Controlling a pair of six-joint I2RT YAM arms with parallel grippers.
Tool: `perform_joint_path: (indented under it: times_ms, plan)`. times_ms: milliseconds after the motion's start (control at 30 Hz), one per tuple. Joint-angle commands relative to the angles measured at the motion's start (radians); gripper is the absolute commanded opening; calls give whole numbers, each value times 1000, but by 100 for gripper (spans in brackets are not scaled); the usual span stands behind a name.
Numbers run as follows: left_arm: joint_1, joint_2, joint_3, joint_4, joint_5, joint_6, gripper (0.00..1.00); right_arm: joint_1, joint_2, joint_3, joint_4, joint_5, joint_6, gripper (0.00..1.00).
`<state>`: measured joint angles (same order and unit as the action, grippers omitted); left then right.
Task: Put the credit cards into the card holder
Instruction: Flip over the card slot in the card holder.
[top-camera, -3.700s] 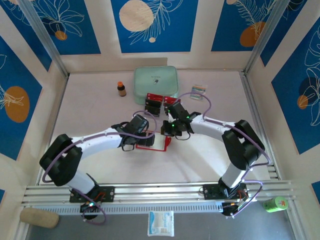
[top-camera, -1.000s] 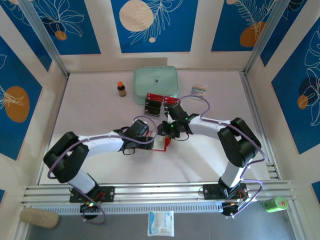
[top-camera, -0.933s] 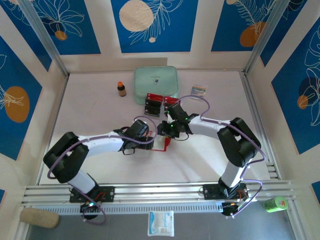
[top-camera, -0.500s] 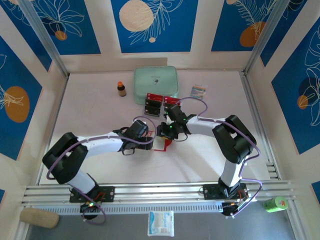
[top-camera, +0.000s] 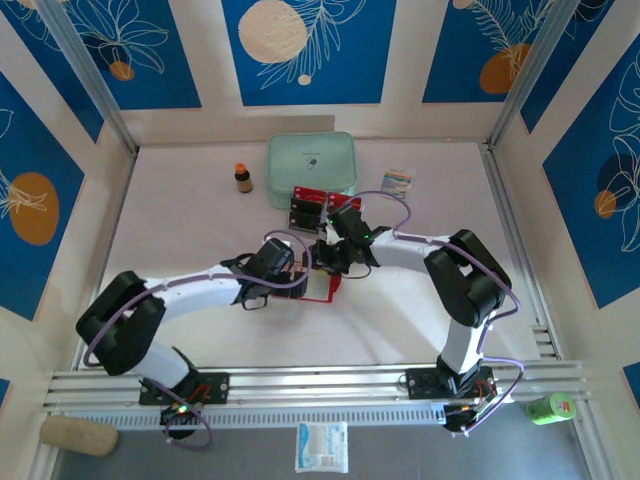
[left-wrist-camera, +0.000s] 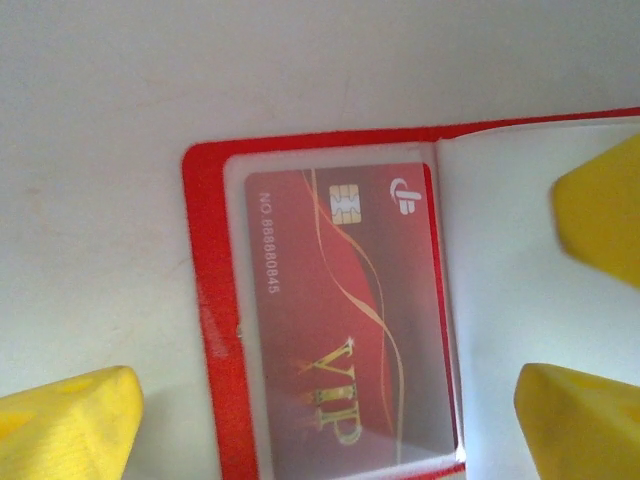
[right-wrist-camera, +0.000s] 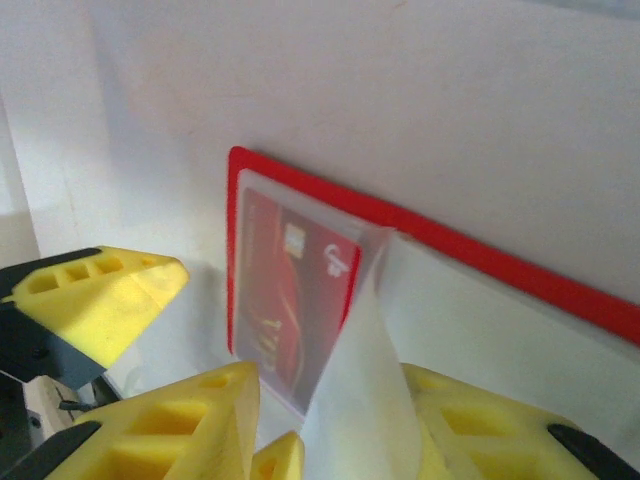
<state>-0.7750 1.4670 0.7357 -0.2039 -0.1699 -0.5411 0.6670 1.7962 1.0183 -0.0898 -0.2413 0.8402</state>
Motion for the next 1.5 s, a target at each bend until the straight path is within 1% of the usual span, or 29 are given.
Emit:
perform_joint_path:
  times_ms: [0, 133, 267, 533, 800, 1067, 1267, 1467]
  plan:
    - [6, -92, 8, -66, -49, 12, 99, 25, -34, 42, 6, -43, 20, 42]
    - [29, -180, -1, -102, -75, 7, 100, 45, 9, 86, 7, -43, 32, 47]
    - [42, -237, -18, -124, -92, 2, 100, 60, 73, 139, 13, -51, 40, 48]
    - [55, -266, -52, -130, -101, 4, 100, 68, 184, 219, 24, -58, 46, 49]
    - [58, -211, -81, -83, -86, 12, 100, 65, 187, 220, 17, -71, 48, 48]
    - [59, -92, -71, 0, -59, 33, 100, 62, 177, 200, 23, -74, 57, 49]
    - [59, -30, -72, -3, -104, 25, 100, 54, 160, 207, 23, -92, 61, 48]
    - [59, -7, -82, -35, -163, -12, 100, 8, 55, 226, -36, -95, 15, 49]
